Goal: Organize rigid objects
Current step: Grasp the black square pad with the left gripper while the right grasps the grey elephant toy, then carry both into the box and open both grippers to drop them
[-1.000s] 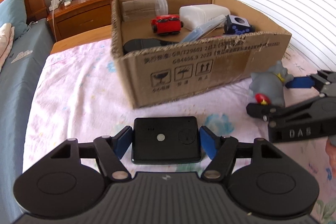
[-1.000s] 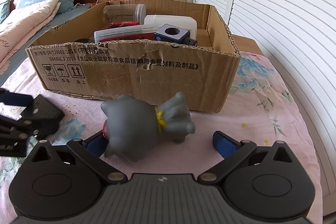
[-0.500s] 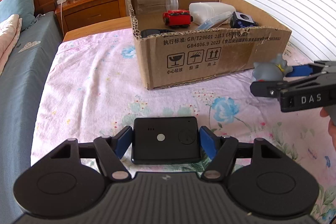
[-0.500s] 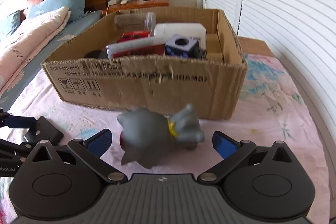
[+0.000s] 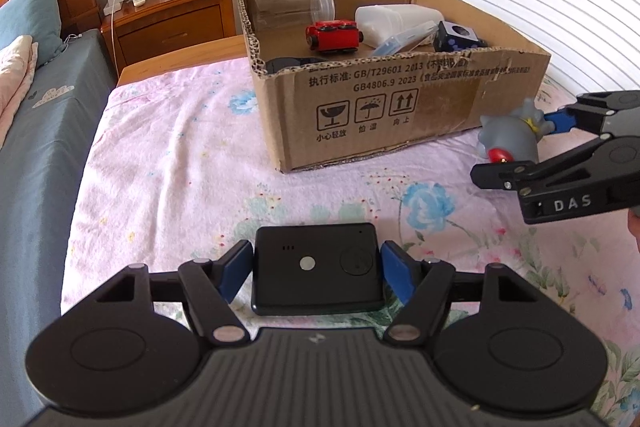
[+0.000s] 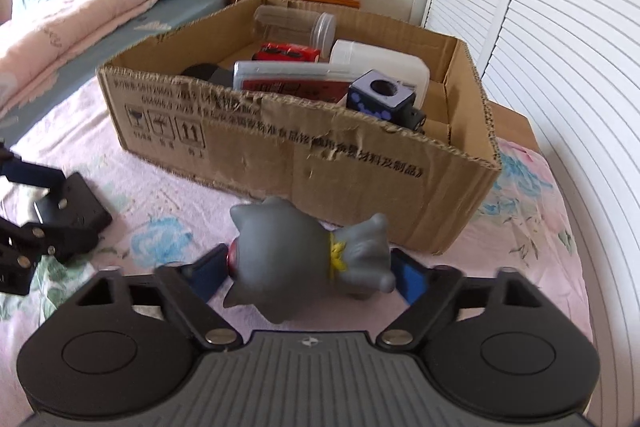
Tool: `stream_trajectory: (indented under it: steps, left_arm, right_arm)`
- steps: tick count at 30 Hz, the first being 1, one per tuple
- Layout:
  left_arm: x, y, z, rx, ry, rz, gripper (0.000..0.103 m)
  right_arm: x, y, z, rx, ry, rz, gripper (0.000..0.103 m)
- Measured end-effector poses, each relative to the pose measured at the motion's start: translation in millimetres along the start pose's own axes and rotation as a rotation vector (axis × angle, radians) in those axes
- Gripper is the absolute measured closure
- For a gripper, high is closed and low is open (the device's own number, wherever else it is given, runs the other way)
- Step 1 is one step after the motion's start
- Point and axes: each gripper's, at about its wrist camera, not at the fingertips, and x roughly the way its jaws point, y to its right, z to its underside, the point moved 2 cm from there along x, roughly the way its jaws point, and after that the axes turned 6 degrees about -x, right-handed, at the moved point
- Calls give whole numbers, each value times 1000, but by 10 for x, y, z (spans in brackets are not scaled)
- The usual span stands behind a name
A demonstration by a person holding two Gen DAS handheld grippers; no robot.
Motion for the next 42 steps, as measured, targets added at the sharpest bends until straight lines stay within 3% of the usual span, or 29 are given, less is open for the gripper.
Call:
stream_trajectory:
  steps: [8, 15, 20, 42]
  left_arm:
    - [-4, 18, 5, 38, 10, -18, 27]
    - [-5, 18, -3, -9, -20, -28, 27]
    - [-4, 11, -15, -43, -37, -20, 34]
    - [-472, 152, -300, 147, -49, 74, 34]
  right_arm:
    - [-70, -16, 14, -17, 9, 5, 24]
    - [-101, -7, -3, -18, 17, 4, 24]
    - [-119, 3, -4, -22, 20, -5, 25]
    - [-646, 93, -167, -79, 25, -60, 26]
